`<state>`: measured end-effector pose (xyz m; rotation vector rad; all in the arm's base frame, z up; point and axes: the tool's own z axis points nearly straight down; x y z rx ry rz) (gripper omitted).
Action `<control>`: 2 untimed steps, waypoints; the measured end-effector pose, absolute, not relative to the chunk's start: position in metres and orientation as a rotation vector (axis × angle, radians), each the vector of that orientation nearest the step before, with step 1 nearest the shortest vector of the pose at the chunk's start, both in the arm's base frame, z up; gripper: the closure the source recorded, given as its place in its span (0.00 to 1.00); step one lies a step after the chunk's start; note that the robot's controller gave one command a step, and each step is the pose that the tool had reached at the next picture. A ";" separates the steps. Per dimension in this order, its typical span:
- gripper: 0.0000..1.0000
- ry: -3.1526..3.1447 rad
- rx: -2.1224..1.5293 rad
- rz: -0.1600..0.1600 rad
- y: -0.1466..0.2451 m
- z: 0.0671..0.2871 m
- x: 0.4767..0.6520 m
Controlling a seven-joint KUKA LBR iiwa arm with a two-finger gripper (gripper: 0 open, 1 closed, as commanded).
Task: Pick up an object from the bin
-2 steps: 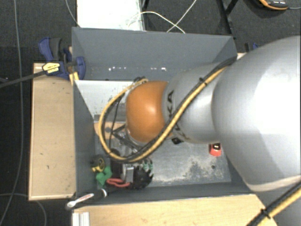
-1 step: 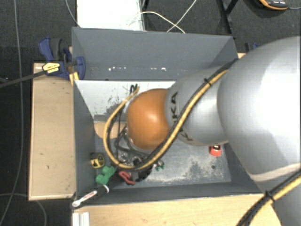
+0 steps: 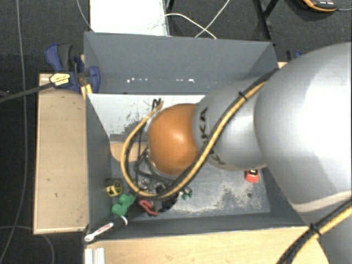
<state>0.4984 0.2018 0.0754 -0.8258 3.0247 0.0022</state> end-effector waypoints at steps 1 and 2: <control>1.00 3.026 -0.833 0.003 0.199 0.102 0.496; 1.00 3.063 -0.663 0.005 0.204 0.099 0.498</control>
Offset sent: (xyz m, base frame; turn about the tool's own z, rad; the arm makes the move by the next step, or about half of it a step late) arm -0.0011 0.0055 -0.0054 0.1832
